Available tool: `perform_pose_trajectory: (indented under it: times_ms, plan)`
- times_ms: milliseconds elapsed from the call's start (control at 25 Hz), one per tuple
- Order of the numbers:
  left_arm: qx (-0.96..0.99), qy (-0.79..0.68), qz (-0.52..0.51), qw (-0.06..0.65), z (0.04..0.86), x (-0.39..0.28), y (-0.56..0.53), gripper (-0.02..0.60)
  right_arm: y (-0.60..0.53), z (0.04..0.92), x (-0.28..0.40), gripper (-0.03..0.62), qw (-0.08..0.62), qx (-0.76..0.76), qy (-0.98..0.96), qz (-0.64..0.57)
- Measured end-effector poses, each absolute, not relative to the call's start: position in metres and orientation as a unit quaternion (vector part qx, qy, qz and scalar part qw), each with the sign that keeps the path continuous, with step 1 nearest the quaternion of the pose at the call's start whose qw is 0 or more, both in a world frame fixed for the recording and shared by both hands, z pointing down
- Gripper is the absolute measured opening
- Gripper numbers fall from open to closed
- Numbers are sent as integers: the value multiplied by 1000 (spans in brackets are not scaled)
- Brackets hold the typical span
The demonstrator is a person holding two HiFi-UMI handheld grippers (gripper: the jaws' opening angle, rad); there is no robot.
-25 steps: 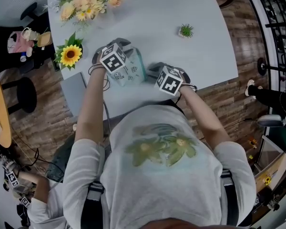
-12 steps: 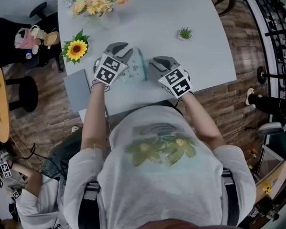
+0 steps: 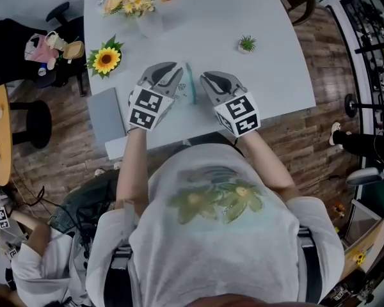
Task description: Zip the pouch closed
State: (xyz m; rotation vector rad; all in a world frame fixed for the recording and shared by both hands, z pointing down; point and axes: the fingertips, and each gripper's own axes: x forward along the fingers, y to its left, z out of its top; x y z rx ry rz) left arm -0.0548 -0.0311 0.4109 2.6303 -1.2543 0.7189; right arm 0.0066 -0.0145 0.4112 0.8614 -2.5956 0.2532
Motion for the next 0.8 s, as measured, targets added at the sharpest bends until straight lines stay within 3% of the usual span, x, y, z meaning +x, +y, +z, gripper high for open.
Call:
perform_pose_trajectory:
  times_ms: [240, 800]
  plan:
    - [870, -441, 209, 68, 393, -48, -10, 6, -1, 394, 9, 21, 173, 318, -928, 92]
    - [849, -483, 165, 141, 385, -36, 27, 5, 26, 378, 12, 17, 170, 306, -934, 74]
